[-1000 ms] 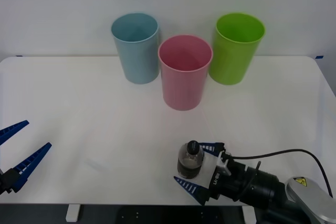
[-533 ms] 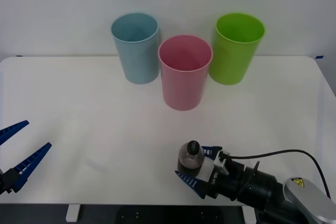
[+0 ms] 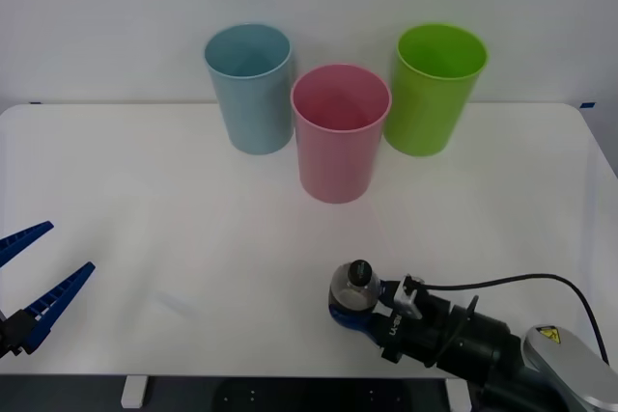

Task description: Grasp the object on the table and drop it into the matching bin: aluminum can to the light blue bin, PET bottle to the pink bin.

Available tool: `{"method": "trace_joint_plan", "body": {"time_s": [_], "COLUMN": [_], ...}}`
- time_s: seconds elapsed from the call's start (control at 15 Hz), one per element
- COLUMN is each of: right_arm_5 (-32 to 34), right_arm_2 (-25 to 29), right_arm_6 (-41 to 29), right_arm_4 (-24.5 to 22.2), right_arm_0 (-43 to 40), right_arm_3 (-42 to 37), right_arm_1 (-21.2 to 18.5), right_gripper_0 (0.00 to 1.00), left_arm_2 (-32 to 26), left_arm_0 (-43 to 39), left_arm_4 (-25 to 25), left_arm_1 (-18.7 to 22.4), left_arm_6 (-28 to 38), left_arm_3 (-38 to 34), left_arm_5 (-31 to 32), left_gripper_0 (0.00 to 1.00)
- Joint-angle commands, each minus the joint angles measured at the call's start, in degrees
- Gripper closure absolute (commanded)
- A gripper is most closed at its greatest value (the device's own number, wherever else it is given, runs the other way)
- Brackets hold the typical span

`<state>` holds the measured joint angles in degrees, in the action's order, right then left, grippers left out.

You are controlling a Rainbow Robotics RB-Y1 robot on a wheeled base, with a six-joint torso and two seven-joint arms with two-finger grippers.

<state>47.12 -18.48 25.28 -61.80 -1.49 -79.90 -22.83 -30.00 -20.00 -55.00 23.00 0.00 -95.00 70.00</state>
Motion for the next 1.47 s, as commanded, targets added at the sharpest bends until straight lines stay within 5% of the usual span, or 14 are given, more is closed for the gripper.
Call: {"method": "trace_joint_plan", "body": {"time_s": [0.07,1.47], "right_arm_5": [0.78,-4.76], "right_arm_2": [0.55,14.00], "right_arm_6": [-0.93,-37.76], "right_arm_4": [1.86,1.86], "right_arm_0": [-0.09,-5.36], "right_arm_3": [-0.52,-29.61], "right_arm_1": [-0.64,-8.72], "right_gripper_0": [1.00,1.00], "left_arm_2": [0.00,0.00], "left_arm_0": [0.00,0.00], "left_arm_4": [0.00,0.00], "left_arm_1": [0.00,0.00], "left_arm_6": [0.00,0.00], "left_arm_3": [0.00,0.00], "left_arm_5": [0.00,0.00], "left_gripper_0": [0.00,0.00]}}
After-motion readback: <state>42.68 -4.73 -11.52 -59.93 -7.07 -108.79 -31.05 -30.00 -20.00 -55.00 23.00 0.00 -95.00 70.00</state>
